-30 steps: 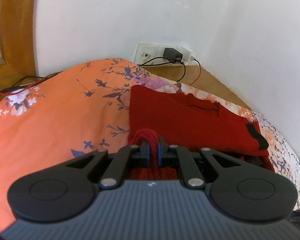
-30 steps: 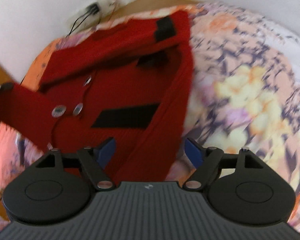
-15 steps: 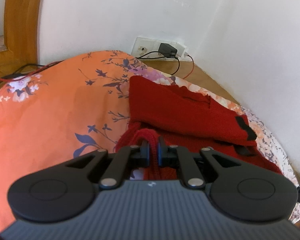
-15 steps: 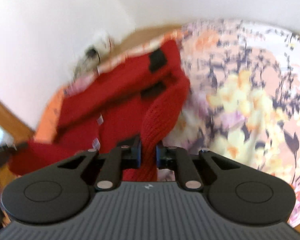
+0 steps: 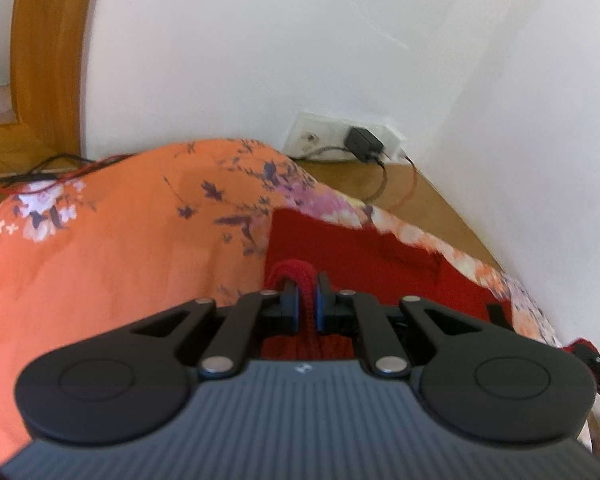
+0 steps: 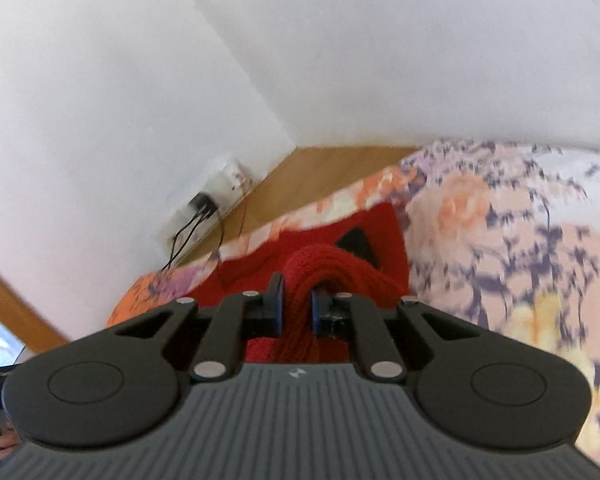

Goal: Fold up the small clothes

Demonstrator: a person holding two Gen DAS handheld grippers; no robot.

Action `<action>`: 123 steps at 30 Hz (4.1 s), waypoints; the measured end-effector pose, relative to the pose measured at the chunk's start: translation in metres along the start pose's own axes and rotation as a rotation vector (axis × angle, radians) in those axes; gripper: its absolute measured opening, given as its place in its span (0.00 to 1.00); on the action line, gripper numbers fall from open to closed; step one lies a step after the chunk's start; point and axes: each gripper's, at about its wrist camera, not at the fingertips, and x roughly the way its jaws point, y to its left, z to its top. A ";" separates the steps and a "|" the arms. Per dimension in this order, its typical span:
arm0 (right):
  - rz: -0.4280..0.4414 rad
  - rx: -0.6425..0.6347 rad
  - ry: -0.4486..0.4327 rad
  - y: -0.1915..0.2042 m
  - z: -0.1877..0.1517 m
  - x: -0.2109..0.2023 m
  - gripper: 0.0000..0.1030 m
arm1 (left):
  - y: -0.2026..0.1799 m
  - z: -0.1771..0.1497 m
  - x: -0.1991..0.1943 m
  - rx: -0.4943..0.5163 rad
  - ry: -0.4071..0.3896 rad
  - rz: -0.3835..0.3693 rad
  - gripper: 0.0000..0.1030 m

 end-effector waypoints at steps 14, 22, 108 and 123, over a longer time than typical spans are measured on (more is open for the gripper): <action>-0.032 -0.066 0.071 -0.020 0.029 0.123 0.13 | -0.024 0.014 0.111 0.065 0.033 0.146 0.09; -0.073 -0.076 0.131 -0.036 0.016 0.162 0.14 | -0.016 0.006 0.144 0.140 0.086 0.174 0.12; -0.114 -0.615 -0.111 0.035 0.027 0.169 0.15 | -0.036 0.025 0.187 0.222 0.142 0.077 0.53; -0.274 -0.356 0.133 -0.046 0.028 0.210 0.47 | -0.035 0.021 0.196 0.234 0.171 0.087 0.54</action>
